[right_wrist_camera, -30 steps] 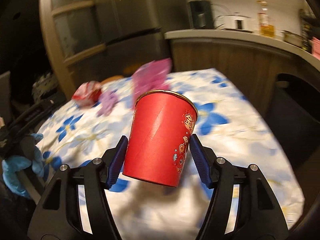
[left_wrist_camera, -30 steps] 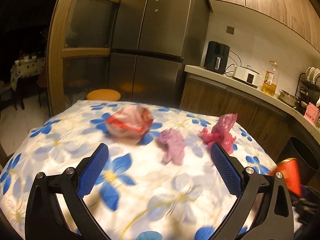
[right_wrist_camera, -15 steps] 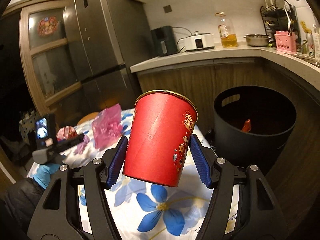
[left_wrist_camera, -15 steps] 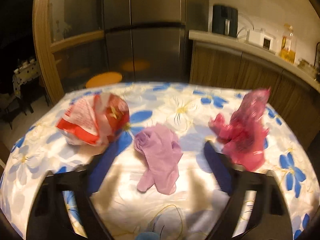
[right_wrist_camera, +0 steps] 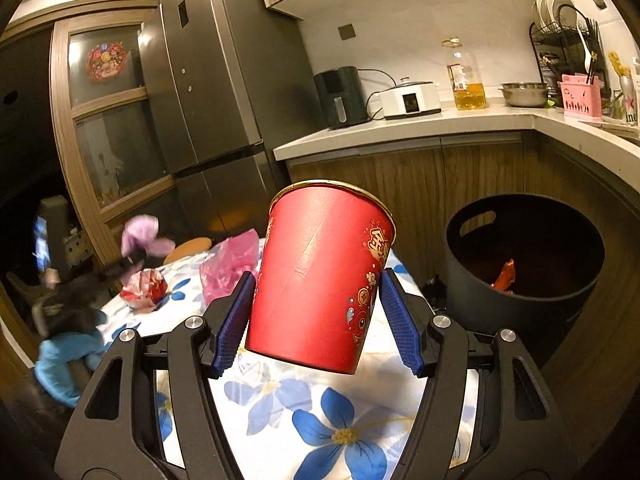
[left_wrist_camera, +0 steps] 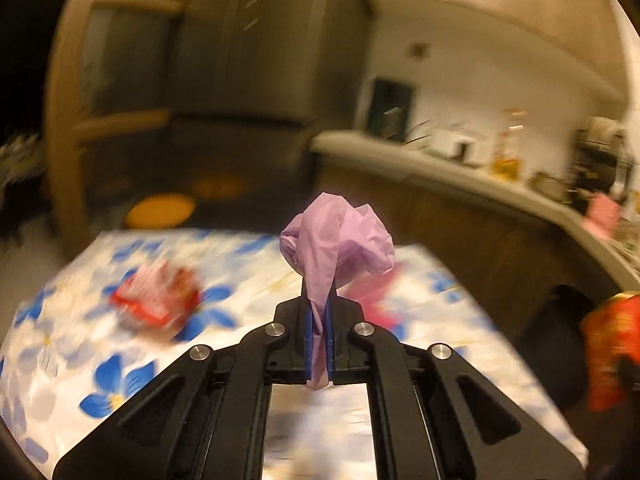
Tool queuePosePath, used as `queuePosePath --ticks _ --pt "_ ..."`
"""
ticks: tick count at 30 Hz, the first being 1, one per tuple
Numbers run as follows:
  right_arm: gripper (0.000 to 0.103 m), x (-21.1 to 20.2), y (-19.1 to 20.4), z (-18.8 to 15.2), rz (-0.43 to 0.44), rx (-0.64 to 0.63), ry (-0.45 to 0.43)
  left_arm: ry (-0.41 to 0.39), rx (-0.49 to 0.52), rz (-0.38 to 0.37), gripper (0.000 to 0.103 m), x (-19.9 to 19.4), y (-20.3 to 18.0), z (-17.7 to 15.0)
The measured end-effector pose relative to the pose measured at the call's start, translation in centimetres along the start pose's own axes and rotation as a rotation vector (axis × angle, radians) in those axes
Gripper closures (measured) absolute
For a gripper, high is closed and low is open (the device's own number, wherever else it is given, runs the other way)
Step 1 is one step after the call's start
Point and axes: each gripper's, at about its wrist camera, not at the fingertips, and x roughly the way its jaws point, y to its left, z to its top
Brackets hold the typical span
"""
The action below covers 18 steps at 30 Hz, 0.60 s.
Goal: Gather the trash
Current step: 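Carry the red cup and lilac glove over the black trash bin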
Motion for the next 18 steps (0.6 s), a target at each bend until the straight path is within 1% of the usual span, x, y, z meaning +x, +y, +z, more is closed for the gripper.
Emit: queuePosePath --ticks 1,2,5,10,13,15,18 --pt "0.040 -0.1 -0.1 0.3 -0.004 0.000 -0.009 -0.011 0.012 -0.024 0.098 -0.3 -0.9 0.2" --pt "0.040 -0.2 -0.3 0.5 -0.010 0.002 -0.018 -0.030 0.032 -0.068 0.098 -1.0 -2.5 0.6" --pt "0.040 -0.9 -1.2 1.5 -0.034 0.017 -0.052 -0.056 0.077 -0.153 0.098 -1.4 -6.3 1.4" --pt "0.040 -2.5 -3.7 3.5 -0.110 0.031 -0.123 -0.065 0.119 -0.288 0.098 -1.8 -12.0 2.3" --pt "0.040 -3.7 -5.6 4.8 -0.171 0.039 -0.170 -0.066 0.137 -0.350 0.098 -1.8 -15.2 2.5" --pt "0.040 -4.4 -7.0 5.7 -0.222 0.044 -0.199 -0.052 0.153 -0.395 0.098 -1.4 -17.7 2.7" --pt "0.040 -4.9 -9.3 6.7 -0.259 0.069 -0.222 -0.035 0.175 -0.427 0.098 -0.5 -20.2 2.3"
